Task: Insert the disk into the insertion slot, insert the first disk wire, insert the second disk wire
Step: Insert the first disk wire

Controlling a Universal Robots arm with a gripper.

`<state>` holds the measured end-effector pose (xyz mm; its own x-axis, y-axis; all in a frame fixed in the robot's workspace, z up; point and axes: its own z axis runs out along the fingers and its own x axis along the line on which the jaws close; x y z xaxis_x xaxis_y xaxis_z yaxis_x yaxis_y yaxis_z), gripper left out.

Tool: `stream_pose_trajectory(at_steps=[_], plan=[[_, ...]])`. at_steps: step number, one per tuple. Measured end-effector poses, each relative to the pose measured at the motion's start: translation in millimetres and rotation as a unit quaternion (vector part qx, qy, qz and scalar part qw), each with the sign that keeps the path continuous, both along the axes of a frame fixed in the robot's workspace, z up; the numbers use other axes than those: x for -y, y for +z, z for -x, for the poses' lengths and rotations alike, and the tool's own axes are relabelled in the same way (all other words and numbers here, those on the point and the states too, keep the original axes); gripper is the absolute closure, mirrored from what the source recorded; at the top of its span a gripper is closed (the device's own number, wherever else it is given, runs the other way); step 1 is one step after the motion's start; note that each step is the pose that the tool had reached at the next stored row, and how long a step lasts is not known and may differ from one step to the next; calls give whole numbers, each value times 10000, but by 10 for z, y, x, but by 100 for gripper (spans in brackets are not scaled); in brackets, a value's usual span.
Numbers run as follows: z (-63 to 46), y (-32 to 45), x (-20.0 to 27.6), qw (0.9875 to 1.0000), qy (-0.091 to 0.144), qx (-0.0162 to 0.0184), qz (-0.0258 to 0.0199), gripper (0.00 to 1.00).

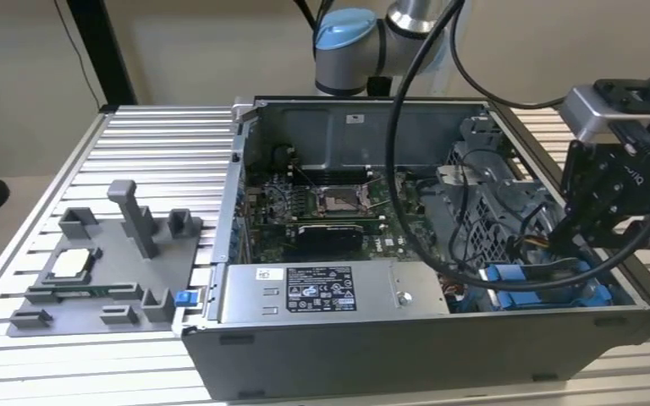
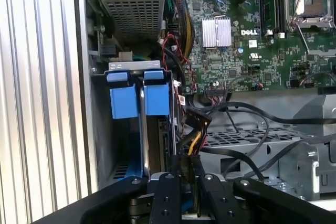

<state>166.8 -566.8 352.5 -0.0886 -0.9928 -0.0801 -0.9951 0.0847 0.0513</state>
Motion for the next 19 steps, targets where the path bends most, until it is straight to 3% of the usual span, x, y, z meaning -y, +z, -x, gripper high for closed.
stream_pose_trajectory(at_steps=[3, 6, 8, 19], plan=[[-17, -14, 18, 10000, 2, 0, -1, 100], [-19, -16, 106, 10000, 2, 0, -1, 100], [-19, -29, 135, 10000, 3, 0, -2, 100], [9, -82, 138, 10000, 6, 5, 0, 100]])
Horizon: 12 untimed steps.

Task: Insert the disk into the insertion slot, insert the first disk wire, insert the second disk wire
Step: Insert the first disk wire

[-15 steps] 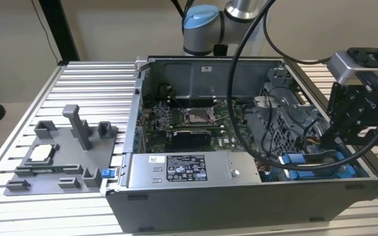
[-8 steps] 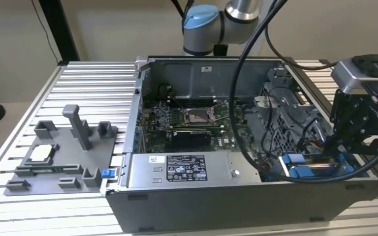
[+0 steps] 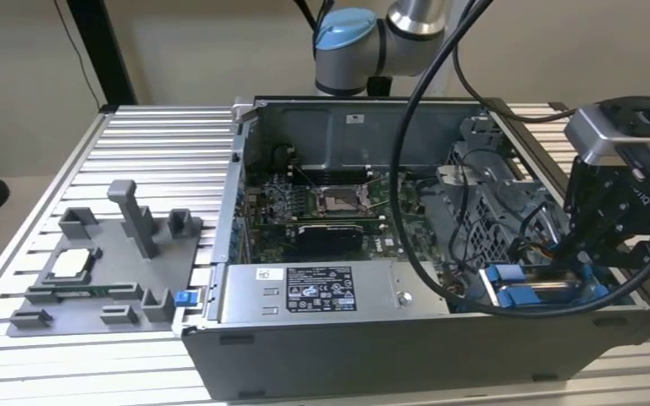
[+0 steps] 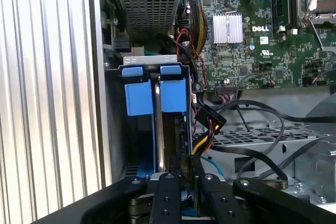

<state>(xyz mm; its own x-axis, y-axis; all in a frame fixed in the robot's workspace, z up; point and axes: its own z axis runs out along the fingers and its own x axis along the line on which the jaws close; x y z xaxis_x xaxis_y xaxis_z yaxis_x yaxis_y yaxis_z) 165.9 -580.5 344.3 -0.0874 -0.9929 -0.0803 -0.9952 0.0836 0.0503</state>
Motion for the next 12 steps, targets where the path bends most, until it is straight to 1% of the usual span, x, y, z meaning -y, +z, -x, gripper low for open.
stream_pose_trajectory(at_steps=[5, 12], plan=[[0, -5, -13, 10000, 62, 1, -1, 100], [-4, -12, -13, 9997, 225, 1, 0, 100]])
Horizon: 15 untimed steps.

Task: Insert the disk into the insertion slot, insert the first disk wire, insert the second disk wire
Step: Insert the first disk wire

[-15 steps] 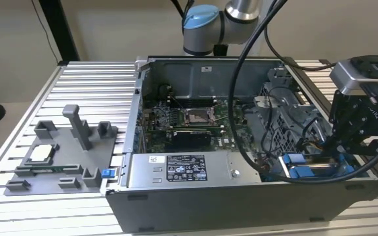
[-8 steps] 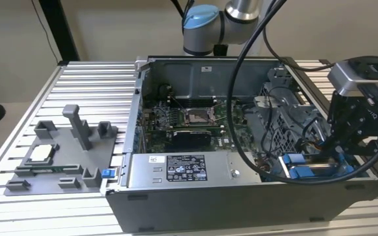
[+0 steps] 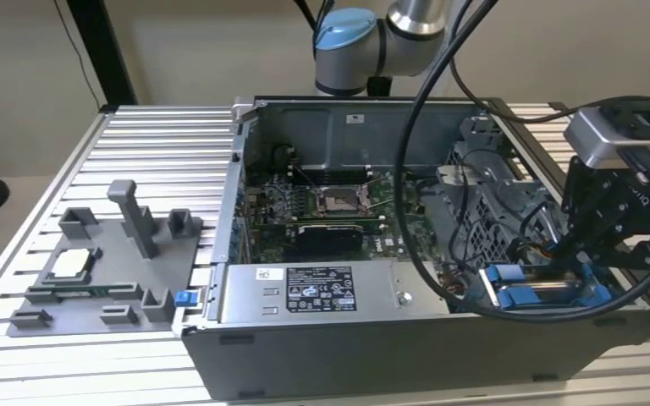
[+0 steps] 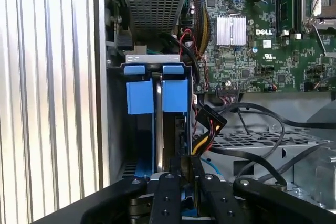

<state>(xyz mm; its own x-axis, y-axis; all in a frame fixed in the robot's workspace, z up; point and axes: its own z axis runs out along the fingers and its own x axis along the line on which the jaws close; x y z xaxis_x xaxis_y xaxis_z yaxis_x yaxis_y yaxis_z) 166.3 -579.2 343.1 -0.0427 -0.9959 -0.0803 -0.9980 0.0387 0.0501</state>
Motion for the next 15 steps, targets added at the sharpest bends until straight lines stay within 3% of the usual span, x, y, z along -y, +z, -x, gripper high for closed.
stream_pose_trajectory(at_steps=[15], plan=[[-6, -14, 0, 9999, 128, 1, -17, 100]])
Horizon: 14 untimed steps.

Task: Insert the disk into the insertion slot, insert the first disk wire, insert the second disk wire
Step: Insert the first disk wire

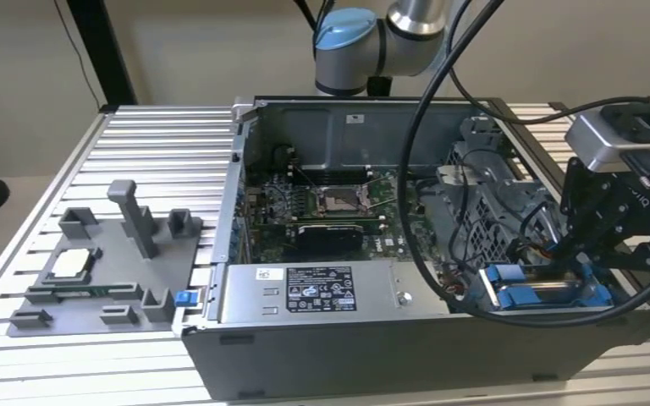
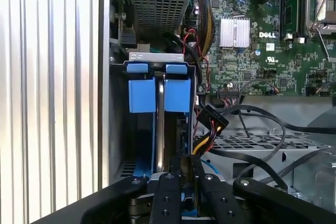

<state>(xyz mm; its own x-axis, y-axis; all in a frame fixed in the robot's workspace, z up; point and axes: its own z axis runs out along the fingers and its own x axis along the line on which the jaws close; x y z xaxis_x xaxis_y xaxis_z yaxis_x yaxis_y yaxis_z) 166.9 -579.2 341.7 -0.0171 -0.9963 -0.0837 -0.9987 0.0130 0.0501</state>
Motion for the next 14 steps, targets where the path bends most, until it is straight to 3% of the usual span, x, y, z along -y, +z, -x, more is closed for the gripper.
stream_pose_trajectory(at_steps=[10, 14], plan=[[-4, -9, 0, 10000, 0, 0, -90, 100], [-16, -8, 3, 10000, 1, 0, -93, 100]])
